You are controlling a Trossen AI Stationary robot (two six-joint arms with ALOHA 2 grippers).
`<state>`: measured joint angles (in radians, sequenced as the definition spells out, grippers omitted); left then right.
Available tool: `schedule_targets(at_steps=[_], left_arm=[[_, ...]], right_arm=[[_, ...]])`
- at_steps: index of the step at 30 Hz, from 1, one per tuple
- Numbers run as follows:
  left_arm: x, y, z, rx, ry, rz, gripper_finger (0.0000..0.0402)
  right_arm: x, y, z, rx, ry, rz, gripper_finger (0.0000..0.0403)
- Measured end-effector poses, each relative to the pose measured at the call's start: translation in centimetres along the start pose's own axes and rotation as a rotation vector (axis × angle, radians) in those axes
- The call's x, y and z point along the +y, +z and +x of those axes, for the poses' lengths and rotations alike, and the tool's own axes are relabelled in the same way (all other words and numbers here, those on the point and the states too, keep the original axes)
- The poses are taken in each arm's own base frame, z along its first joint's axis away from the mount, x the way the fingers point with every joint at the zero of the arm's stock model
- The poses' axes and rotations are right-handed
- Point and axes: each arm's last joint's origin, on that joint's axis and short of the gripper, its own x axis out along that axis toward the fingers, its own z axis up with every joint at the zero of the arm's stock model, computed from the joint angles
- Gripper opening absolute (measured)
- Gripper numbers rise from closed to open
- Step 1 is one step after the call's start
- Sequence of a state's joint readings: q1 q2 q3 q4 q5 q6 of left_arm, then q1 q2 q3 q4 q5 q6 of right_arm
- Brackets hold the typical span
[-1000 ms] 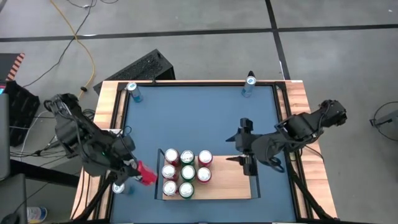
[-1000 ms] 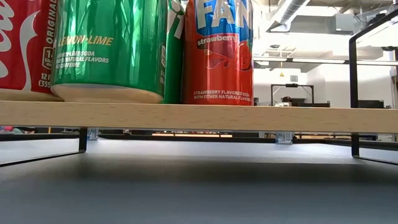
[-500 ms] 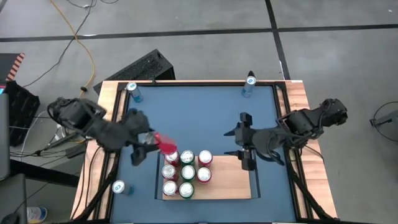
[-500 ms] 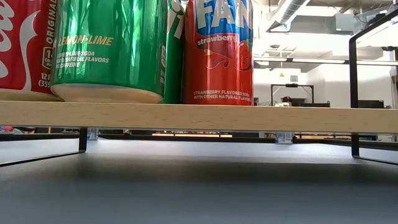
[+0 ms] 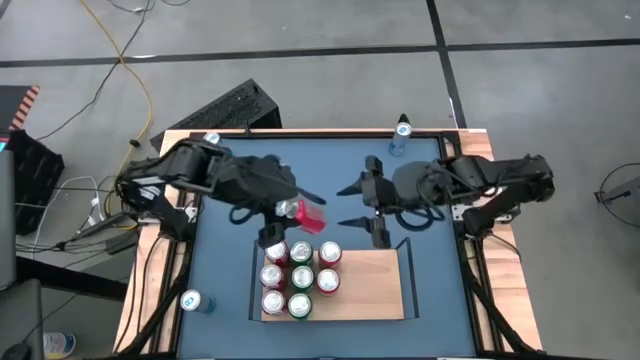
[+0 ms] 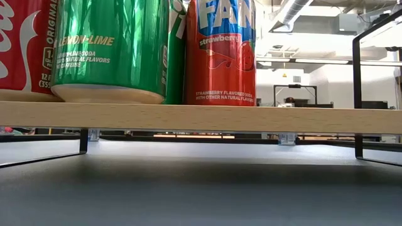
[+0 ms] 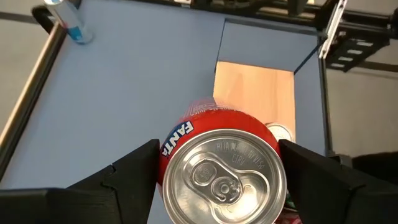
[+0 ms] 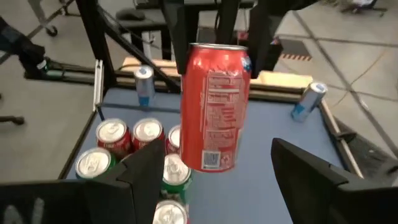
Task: Place canned beverage on shelf
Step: Put the orange soda can on the shelf aligned with the other orange soda can
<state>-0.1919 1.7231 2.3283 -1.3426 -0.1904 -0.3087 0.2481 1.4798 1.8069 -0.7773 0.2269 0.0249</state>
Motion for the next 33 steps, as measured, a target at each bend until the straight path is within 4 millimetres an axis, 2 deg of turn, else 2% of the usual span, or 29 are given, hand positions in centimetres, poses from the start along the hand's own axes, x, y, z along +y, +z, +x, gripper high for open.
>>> schedule_targets(at_steps=[3, 8, 15, 21, 28, 33], left_arm=[[0.4, 0.3, 0.8, 0.003, 0.019, -0.006, 0.0282], [0.9, 0.9, 0.8, -0.046, 0.026, -0.013, 0.0282], [1.0, 0.7, 0.9, -0.029, 0.047, -0.011, 0.0282], [1.1, 0.7, 0.8, -0.037, 0.068, -0.019, 0.0282], [0.7, 1.1, 0.8, -0.077, 0.039, -0.032, 0.0282], [0.7, 1.3, 0.8, -0.097, 0.035, -0.028, 0.0282]], right_arm=[[-0.3, 0.0, 0.9, 0.006, 0.045, 0.01, 0.0276], [0.0, -0.6, 2.8, 0.054, 0.069, 0.004, 0.028], [-0.7, -1.1, 5.9, 0.079, 0.042, 0.008, 0.0324], [-1.5, -1.1, 6.4, 0.079, 0.017, 0.025, 0.0352], [-2.7, -0.7, 5.3, 0.052, -0.043, 0.028, 0.0353], [-3.0, -0.4, 5.3, 0.017, -0.043, 0.02, 0.0353]])
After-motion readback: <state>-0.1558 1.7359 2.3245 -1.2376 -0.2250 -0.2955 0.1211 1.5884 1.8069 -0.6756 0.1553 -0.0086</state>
